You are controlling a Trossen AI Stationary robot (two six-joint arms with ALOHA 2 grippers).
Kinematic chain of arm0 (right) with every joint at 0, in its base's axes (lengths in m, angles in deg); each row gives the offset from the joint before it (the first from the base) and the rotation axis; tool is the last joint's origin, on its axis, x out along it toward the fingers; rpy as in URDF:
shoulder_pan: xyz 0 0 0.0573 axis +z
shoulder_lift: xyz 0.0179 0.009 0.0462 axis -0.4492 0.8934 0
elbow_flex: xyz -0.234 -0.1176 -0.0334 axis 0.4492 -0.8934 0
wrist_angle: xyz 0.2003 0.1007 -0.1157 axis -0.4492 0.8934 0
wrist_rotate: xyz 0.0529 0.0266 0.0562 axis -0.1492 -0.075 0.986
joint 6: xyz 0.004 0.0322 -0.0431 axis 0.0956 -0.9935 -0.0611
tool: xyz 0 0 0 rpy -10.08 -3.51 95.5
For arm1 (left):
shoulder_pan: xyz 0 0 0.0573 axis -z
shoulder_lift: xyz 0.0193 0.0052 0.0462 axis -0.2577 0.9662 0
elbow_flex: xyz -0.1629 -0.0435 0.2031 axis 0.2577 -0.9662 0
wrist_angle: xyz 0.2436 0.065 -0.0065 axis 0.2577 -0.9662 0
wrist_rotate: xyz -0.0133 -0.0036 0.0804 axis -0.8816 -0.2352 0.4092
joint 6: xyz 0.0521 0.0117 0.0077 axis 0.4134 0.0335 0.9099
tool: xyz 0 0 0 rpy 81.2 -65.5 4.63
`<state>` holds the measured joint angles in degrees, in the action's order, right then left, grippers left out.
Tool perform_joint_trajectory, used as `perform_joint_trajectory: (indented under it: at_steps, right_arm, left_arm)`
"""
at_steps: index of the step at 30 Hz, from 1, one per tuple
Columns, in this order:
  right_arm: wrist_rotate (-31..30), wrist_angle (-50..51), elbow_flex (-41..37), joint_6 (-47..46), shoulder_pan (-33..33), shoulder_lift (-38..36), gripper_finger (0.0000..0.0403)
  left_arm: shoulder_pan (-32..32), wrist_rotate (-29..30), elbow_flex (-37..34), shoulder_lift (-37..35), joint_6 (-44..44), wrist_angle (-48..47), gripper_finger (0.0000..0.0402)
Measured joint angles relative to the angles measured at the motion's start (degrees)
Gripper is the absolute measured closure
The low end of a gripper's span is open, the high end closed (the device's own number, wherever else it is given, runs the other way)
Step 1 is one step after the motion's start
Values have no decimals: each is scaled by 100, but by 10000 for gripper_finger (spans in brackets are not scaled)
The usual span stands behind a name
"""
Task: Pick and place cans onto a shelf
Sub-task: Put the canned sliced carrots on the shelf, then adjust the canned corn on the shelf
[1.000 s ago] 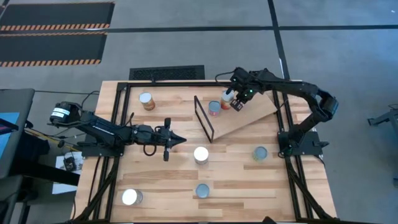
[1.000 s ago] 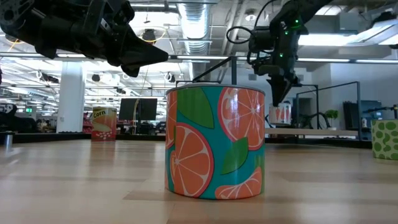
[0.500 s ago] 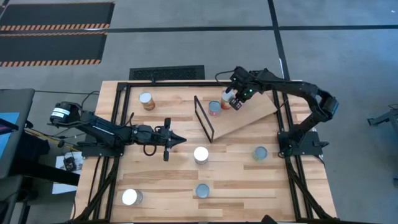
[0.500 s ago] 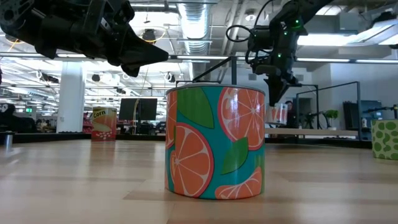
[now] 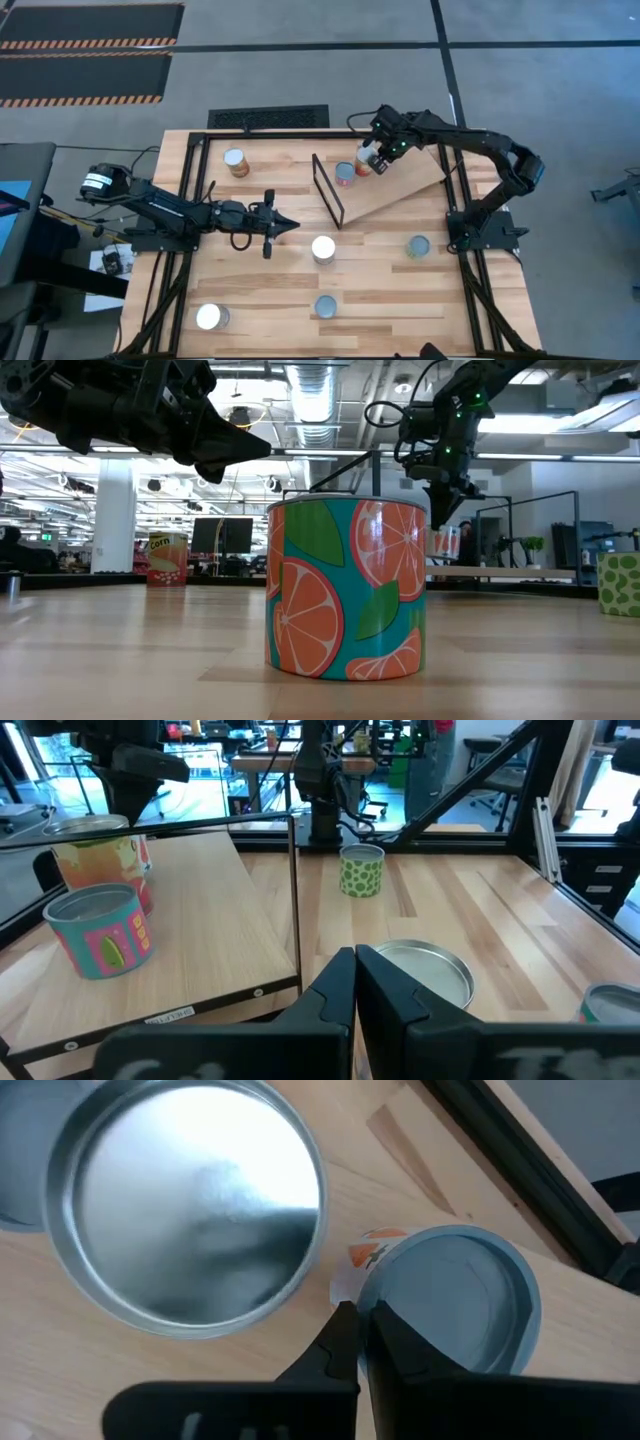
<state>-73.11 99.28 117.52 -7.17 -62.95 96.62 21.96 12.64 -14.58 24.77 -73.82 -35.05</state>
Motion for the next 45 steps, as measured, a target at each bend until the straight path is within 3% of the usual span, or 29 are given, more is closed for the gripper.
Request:
perform_joint_trajectory:
  at_steps: [22,45]
  right_arm:
    - [-5,-160,0,-83,-63,367,378]
    - [15,71,415,-146,-41,361,308]
  left_arm:
    - [0,0,0,0,-17,25,401]
    - [2,0,0,0,-22,20,401]
